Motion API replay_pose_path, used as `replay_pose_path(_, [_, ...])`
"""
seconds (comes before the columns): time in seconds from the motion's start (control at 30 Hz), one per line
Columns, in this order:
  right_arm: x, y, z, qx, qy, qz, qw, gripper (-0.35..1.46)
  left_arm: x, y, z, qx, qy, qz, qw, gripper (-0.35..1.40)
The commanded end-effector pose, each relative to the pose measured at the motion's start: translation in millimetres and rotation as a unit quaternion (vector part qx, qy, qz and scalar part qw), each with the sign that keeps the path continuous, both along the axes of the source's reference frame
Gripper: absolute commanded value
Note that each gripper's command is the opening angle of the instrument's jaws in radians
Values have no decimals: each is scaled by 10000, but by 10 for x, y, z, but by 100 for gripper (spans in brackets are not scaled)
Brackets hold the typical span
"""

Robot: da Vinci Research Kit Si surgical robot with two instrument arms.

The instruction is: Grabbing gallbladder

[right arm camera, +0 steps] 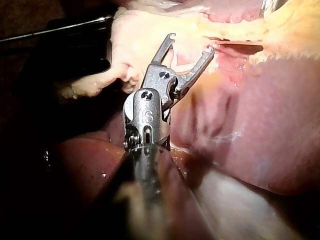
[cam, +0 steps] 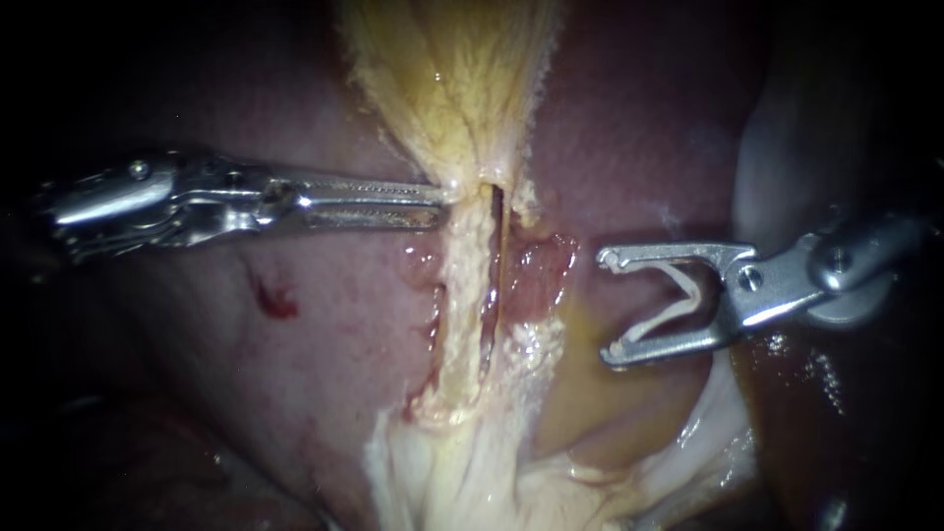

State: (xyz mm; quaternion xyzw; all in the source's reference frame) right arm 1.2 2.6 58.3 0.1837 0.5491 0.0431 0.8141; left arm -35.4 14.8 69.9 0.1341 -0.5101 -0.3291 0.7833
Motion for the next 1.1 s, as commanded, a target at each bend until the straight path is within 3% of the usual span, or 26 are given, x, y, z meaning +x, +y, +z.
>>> replay_pose_path(0.03, [0,0,0,0,1,-3,10000,48,1,0,-1,36,1,7,10000,-35])
replay_pose_path(0.2, [0,-1,0,0,2,-4,10000,48,4,0,-11,172,22,-35,9998,-35])
replay_pose_path(0.37, [0,-1,0,0,2,-5,10000,48,10,10,-28,287,-20,100,9995,-35])
replay_pose_path(0.6, [-1,-1,0,-1,2,-5,10000,48,37,36,-56,541,192,327,9978,-35])
replay_pose_path(0.73, [-1,-1,0,-1,3,-5,10000,48,54,51,-74,612,153,356,9974,-35])
replay_pose_path(1.1, [-1,-1,0,-1,3,-6,10000,48,80,63,-104,634,223,231,9975,-35])
